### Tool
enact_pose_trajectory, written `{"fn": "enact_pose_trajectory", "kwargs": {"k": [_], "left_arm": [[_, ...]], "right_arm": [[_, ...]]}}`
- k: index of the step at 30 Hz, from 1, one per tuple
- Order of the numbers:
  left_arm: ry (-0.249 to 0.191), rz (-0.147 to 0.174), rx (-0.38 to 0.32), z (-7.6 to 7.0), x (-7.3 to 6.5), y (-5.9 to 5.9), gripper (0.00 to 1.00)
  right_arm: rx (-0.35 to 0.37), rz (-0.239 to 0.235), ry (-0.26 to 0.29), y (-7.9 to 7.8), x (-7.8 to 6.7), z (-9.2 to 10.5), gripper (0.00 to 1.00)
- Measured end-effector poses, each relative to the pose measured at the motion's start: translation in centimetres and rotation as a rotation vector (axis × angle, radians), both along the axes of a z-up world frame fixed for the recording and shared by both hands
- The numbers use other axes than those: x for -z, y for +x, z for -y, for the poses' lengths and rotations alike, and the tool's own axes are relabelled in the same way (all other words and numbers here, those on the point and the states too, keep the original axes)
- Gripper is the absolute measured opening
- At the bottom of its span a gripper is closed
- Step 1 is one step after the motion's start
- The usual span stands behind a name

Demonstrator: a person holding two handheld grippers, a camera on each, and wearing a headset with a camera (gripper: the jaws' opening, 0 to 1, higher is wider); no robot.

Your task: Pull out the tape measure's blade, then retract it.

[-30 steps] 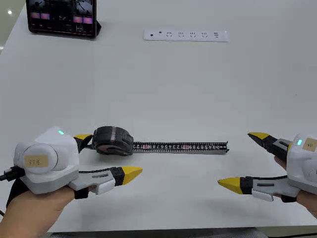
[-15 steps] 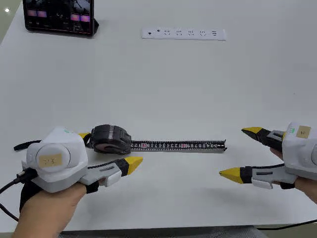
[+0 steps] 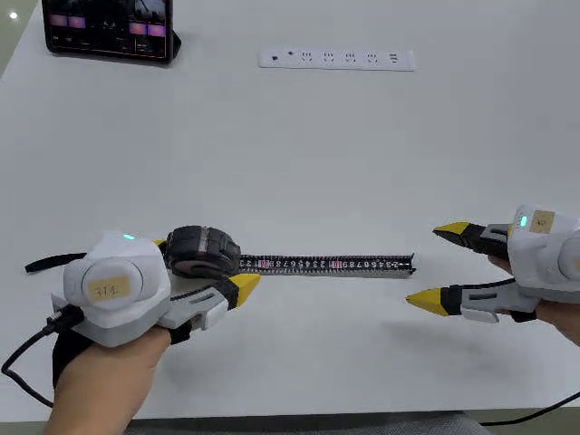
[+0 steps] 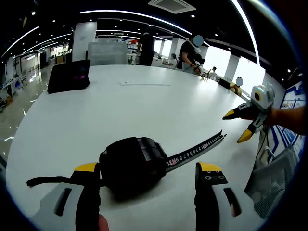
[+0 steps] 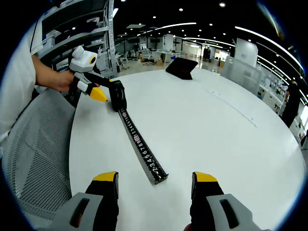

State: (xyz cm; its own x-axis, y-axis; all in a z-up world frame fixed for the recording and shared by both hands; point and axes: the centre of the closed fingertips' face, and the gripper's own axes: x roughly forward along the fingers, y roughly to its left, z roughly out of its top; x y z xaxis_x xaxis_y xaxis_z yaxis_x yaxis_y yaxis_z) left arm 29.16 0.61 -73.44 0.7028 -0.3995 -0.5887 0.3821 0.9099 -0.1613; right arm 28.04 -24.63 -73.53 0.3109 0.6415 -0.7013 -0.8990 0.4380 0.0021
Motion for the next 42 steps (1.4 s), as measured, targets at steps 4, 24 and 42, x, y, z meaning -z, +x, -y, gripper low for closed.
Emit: {"fn": "enact_pose_trajectory", "kwargs": {"k": [4,24,42], "left_arm": [[0.005,-0.003,-0.032,0.0,0.0,0.4,0.75],[0.049,-0.015,-0.152,-0.9,0.9,1.7,0.64],[0.038,-0.033,-0.185,-1.2,1.2,1.8,0.60]], "right_arm": [[-0.025,-0.007,-0.011,0.2,0.4,0.0,0.54],[-0.111,-0.030,-0.055,1.1,1.6,-0.2,0.44],[-0.182,-0.038,-0.091,1.2,2.2,-0.5,0.38]]}}
